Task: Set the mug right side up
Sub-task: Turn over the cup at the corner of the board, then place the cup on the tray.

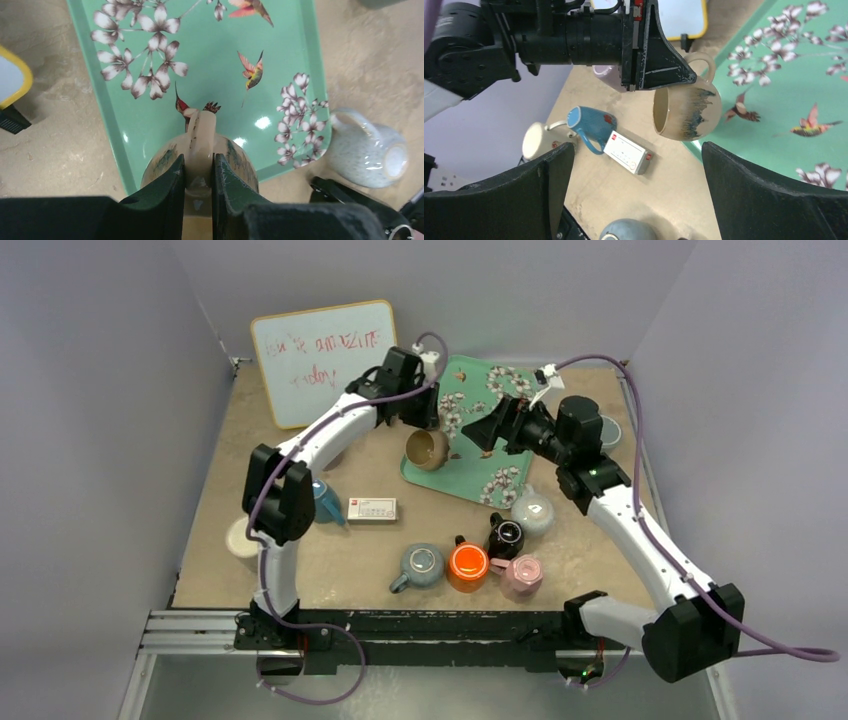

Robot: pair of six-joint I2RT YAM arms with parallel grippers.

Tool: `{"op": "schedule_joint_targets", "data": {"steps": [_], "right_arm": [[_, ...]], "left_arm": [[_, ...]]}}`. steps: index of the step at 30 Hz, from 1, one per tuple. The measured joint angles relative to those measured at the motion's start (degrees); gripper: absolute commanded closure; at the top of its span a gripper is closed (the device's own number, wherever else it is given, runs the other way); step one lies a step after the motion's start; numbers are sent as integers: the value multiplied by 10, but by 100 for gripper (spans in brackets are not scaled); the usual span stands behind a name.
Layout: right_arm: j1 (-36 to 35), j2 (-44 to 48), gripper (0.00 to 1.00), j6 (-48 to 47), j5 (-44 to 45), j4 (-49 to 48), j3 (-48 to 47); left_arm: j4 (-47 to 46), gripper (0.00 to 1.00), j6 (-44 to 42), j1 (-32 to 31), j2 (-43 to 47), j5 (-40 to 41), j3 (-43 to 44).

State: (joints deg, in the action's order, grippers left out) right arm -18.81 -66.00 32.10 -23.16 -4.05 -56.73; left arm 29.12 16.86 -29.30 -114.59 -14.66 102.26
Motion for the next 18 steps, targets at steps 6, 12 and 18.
{"op": "schedule_joint_targets", "data": {"steps": [6, 12, 18], "right_arm": [[0, -5, 1, -10, 12, 34, 5], [0, -3, 1, -18, 11, 49, 14], [0, 11, 1, -25, 11, 55, 21]], "left_arm": [[62, 100, -56, -42, -60, 43, 69], [116, 100, -103, -59, -121, 80, 150], [160, 90, -130, -65, -169, 100, 227]]}}
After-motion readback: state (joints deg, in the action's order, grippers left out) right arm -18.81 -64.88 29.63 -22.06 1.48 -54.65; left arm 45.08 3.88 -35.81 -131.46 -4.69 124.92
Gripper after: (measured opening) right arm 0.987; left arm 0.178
